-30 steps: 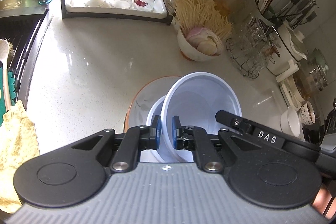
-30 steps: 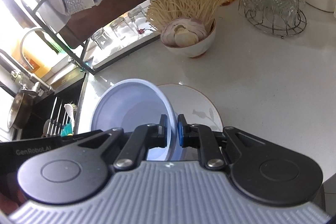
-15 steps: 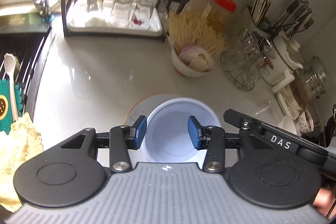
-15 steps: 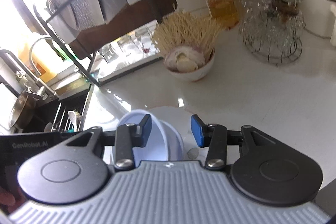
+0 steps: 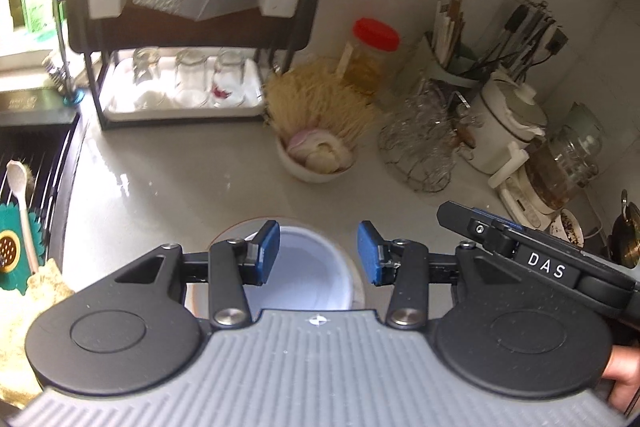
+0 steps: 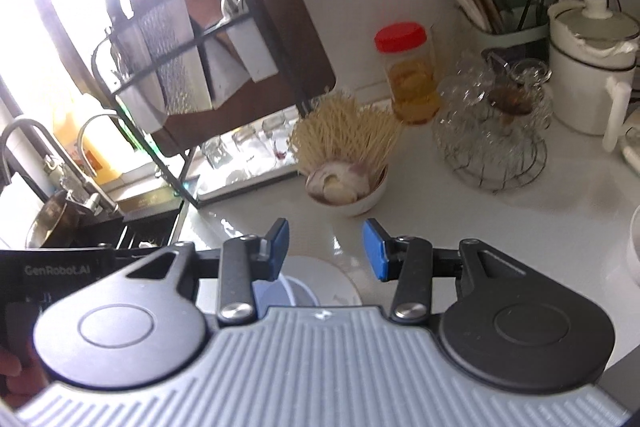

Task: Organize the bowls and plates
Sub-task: 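Raise the left gripper up and away from the bowl stack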

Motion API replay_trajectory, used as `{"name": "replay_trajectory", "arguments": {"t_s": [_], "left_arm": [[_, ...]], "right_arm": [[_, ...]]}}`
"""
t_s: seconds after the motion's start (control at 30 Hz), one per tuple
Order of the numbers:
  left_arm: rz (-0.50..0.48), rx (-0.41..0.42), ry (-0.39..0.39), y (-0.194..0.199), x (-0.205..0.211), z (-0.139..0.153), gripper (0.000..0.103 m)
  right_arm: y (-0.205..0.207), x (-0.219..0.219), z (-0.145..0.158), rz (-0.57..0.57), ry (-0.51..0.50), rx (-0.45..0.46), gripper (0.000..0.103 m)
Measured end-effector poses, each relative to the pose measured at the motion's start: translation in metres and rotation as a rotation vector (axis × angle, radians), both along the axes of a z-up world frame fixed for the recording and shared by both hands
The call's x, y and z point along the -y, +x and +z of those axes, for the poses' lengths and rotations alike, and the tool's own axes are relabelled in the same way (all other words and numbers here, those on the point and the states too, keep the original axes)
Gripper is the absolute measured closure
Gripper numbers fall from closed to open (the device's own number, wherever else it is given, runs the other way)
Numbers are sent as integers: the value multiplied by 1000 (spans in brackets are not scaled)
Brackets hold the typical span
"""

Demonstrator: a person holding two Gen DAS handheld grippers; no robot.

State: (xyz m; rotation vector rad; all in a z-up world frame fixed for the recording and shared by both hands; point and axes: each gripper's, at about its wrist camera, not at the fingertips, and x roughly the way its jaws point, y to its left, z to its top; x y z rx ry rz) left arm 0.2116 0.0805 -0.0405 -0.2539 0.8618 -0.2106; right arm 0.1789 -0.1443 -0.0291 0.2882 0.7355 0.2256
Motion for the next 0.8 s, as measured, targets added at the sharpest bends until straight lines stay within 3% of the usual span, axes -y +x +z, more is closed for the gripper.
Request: {"name": "replay_trajectory", "arguments": {"t_s": [0.33,0.8], "left_arm": [[-62,40,29,-3,50,9,54],[-122,9,8,0,122,-8,54]], "right_arm": [[-17,34,11,-26,-39,44,58],[-44,100,4,-146,-72,53,58]]}}
